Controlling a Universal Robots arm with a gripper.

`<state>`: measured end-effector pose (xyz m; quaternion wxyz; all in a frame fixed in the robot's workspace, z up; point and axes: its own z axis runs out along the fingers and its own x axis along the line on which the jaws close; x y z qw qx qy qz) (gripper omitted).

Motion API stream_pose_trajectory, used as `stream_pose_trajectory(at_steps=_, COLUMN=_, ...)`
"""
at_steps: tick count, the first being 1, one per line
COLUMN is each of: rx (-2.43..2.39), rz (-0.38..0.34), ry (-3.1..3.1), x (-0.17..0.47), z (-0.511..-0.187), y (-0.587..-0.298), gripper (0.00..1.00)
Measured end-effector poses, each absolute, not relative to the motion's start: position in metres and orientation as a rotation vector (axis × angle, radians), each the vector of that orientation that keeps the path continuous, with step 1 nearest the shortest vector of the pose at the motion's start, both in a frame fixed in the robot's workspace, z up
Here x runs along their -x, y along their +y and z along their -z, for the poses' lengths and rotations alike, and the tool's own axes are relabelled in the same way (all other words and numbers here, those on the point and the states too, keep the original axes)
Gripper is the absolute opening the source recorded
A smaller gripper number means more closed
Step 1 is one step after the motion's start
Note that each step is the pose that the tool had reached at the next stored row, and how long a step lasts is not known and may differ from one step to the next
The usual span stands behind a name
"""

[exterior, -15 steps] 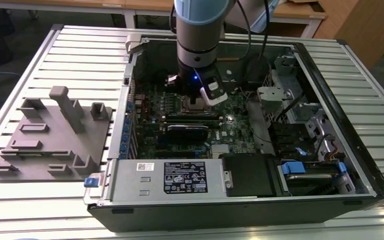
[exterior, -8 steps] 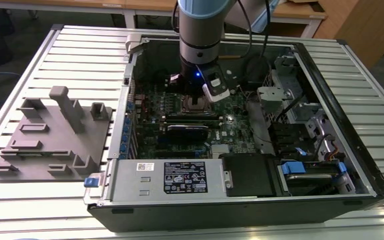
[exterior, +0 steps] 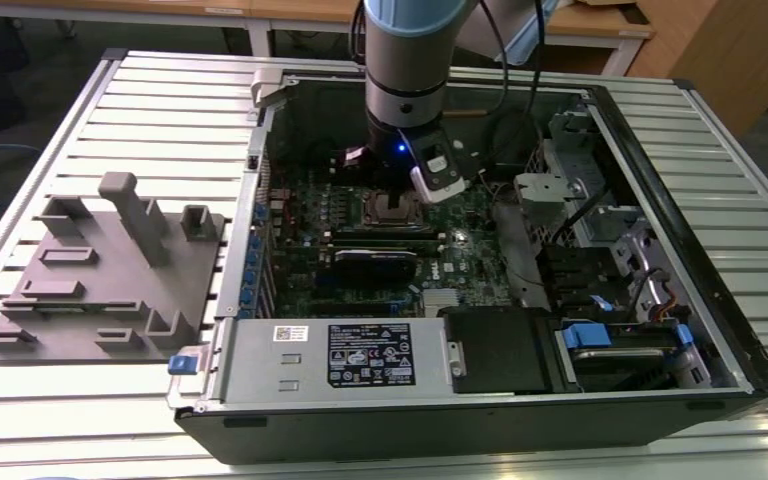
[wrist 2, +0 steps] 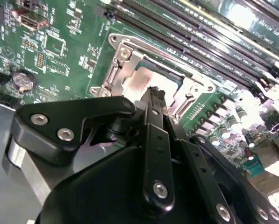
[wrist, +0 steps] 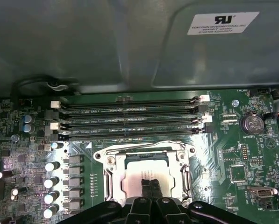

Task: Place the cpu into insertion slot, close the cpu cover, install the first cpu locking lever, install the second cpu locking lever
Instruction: 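Install the second cpu locking lever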

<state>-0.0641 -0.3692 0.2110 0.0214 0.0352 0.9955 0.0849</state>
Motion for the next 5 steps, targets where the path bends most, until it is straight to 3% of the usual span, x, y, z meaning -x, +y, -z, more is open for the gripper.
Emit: stream_pose_trajectory(at_steps=5, rx=-0.109, rz=-0.263, ry=3.086, x=0.0640, z=-0.2111, y=-0.3691, gripper=0.10)
